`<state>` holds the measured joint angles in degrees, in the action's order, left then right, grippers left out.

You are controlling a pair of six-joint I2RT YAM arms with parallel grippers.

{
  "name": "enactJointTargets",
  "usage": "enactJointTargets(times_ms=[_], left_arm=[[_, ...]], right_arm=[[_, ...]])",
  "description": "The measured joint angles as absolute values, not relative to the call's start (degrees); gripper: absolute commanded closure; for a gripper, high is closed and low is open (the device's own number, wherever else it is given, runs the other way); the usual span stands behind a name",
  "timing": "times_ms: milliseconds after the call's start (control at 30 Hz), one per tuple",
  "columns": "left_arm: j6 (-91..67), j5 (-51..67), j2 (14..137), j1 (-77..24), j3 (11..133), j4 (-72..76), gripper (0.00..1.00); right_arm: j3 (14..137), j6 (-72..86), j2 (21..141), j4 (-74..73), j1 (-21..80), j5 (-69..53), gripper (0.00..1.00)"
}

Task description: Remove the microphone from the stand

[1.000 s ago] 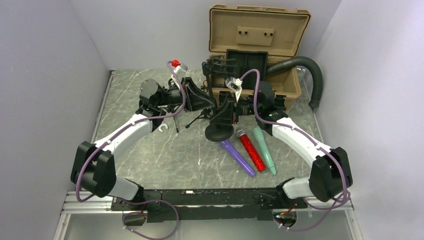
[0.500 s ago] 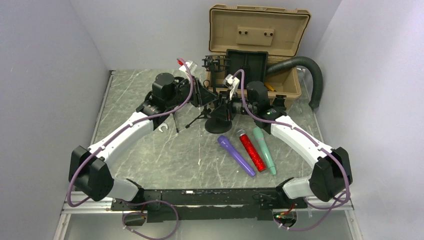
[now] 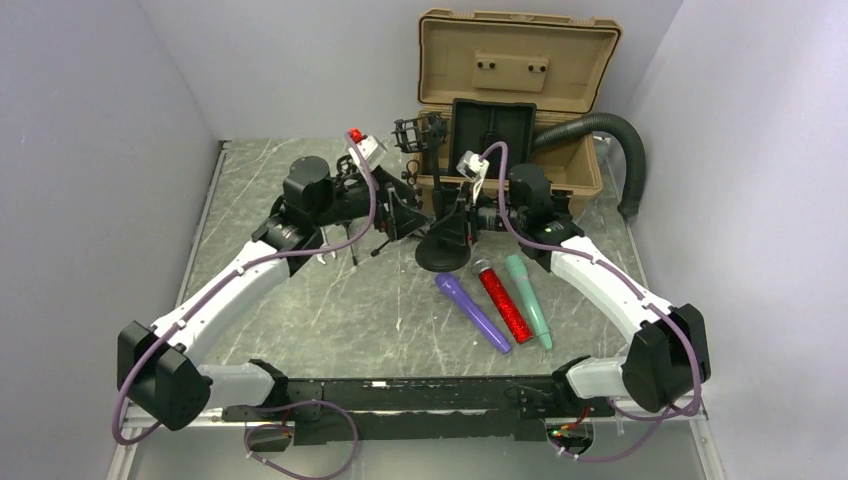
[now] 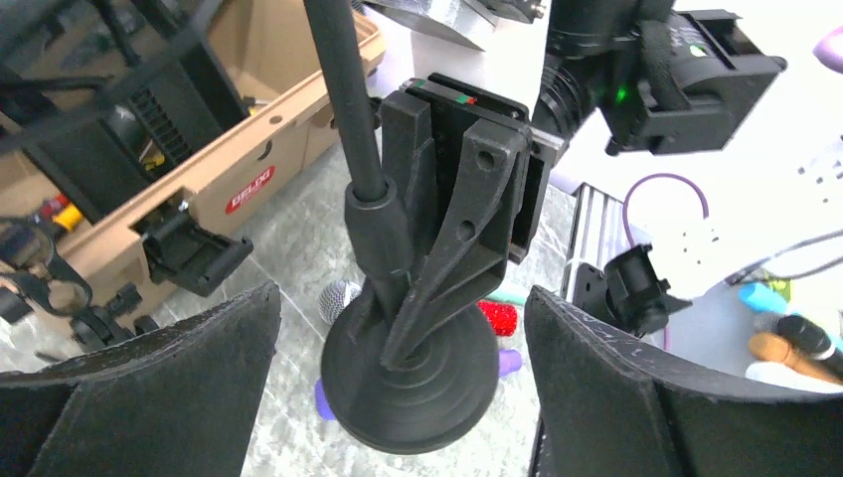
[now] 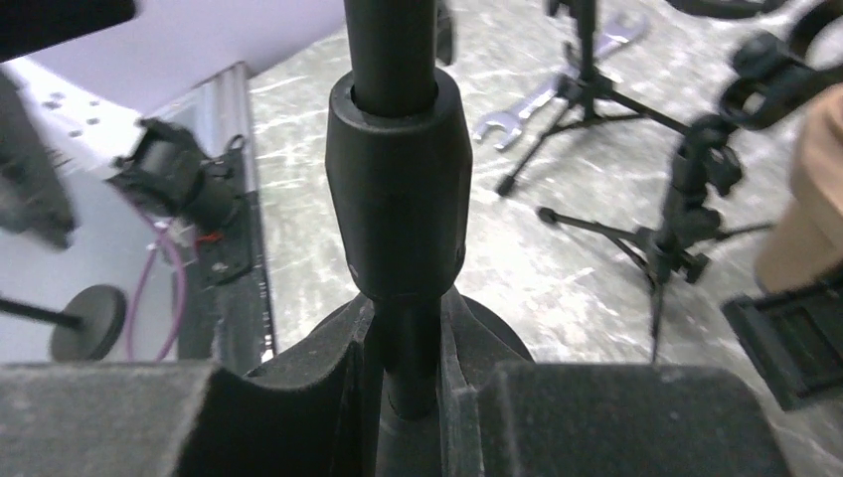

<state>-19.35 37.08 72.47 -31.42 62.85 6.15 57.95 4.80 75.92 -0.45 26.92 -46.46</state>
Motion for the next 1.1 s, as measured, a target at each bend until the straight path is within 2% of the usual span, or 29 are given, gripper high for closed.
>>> enactJointTargets(times_ms=[267,467,667,833,1100], left_arm=[[-11.25,48.36,70.83,-30.06,62.57,9.89,0.06],[-14.15,54.78,73.19,-30.06,61.45,19.57,0.13],[-19.38,56.84,75.40,-30.09,60.18,26.57,0.23],[-24.47,56.71,76.01,-30.15,59.02,31.90,0.36],[-29.93,52.38,77.80,-31.24,58.87,34.98,0.65]], right_arm=[[56.80,10.04,74.22,8.40,26.81,-62.28,1.00],[56.07,15.88,74.30,15.25,26.81,-68.14,1.00],[55.51,16.47,74.30,16.67,26.65,-69.06,1.00],[55.46,14.33,74.30,15.44,26.65,-67.48,1.00],[54.78,11.33,74.28,12.64,26.65,-63.09,1.00]])
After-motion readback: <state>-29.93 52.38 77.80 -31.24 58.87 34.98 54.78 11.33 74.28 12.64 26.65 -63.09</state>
